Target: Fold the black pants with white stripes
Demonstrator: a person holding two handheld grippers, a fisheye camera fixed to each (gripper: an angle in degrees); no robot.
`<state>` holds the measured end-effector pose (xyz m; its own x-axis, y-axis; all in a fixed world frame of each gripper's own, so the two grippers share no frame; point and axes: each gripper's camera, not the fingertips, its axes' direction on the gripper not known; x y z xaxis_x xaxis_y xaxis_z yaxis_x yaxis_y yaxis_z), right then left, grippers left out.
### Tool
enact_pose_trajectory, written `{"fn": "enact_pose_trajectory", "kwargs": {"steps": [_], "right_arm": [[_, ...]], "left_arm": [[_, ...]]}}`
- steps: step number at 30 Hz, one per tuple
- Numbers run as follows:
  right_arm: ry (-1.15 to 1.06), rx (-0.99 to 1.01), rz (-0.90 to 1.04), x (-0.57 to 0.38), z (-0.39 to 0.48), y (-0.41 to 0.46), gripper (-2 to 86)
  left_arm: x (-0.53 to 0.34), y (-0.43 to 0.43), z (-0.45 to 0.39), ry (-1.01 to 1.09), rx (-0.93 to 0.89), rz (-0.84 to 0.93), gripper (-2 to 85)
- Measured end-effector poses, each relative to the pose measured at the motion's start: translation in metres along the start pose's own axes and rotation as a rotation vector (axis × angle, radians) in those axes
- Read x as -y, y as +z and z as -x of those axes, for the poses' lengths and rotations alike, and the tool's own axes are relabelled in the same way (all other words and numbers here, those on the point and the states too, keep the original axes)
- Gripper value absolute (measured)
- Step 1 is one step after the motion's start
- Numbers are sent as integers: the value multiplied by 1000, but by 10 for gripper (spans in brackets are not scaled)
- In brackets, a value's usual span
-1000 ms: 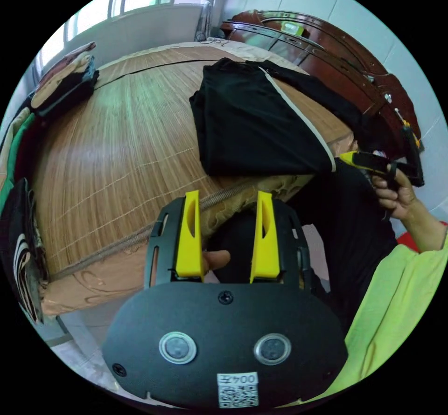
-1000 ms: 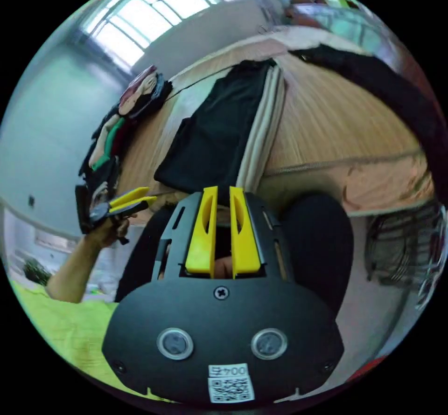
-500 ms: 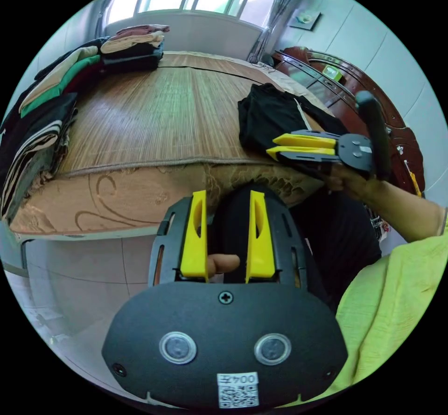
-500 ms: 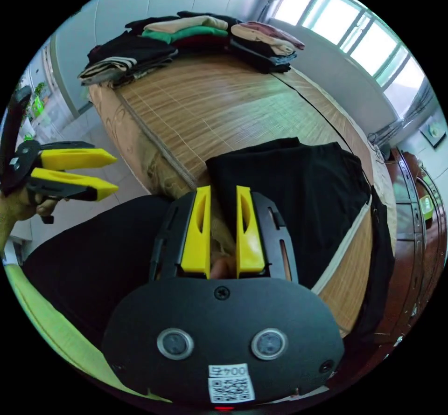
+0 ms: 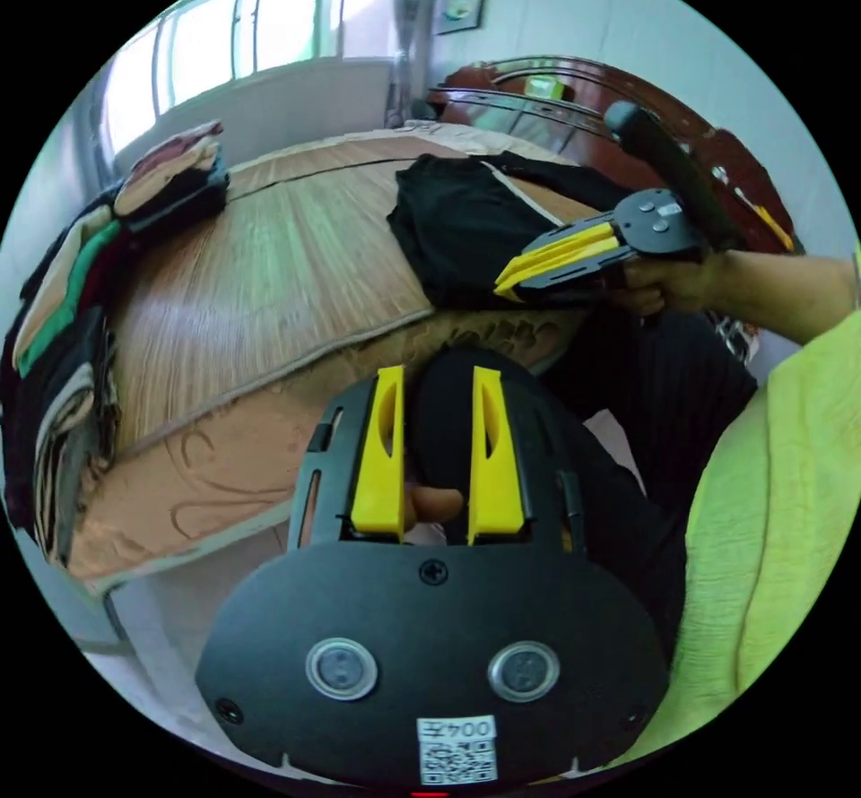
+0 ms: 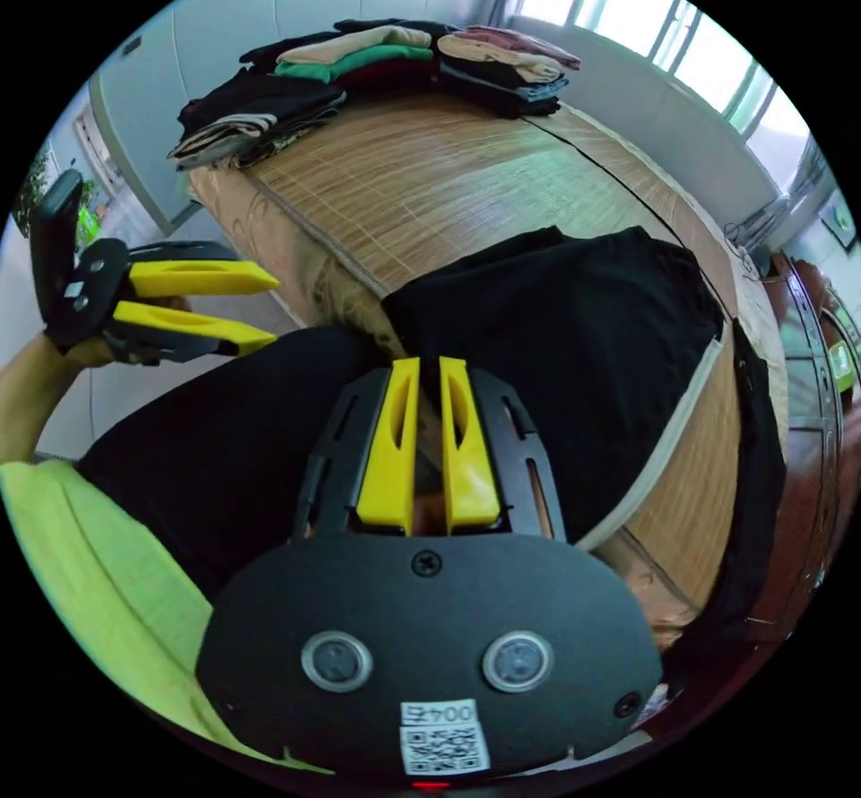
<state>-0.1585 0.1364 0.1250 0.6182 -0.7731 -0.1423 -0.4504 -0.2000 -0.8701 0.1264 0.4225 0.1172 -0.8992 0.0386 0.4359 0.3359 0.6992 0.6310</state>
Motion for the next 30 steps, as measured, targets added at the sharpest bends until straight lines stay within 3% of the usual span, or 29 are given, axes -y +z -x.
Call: {"fn": "enact_pose_trajectory", "kwargs": {"steps": [4,9,15,23,30], "right_arm": [[154,221,-21,-58,-48,-37,1],[589,569,-65,-194,-144,-39,-6],[871,610,-151,-286,-176,-15,-7],[895,630,-182,-307,-194,-2,-7],[903,652,-196,-325,-205,9,-7]], "left_arm": [[17,15,-20,244,-12,-31,102],[56,49,-2,396,-115,10,116],[93,106,-1,600,-201,166,131],[112,163,-14,681,-193,241,138],[120,185,-5,633,-275,264,137]]}}
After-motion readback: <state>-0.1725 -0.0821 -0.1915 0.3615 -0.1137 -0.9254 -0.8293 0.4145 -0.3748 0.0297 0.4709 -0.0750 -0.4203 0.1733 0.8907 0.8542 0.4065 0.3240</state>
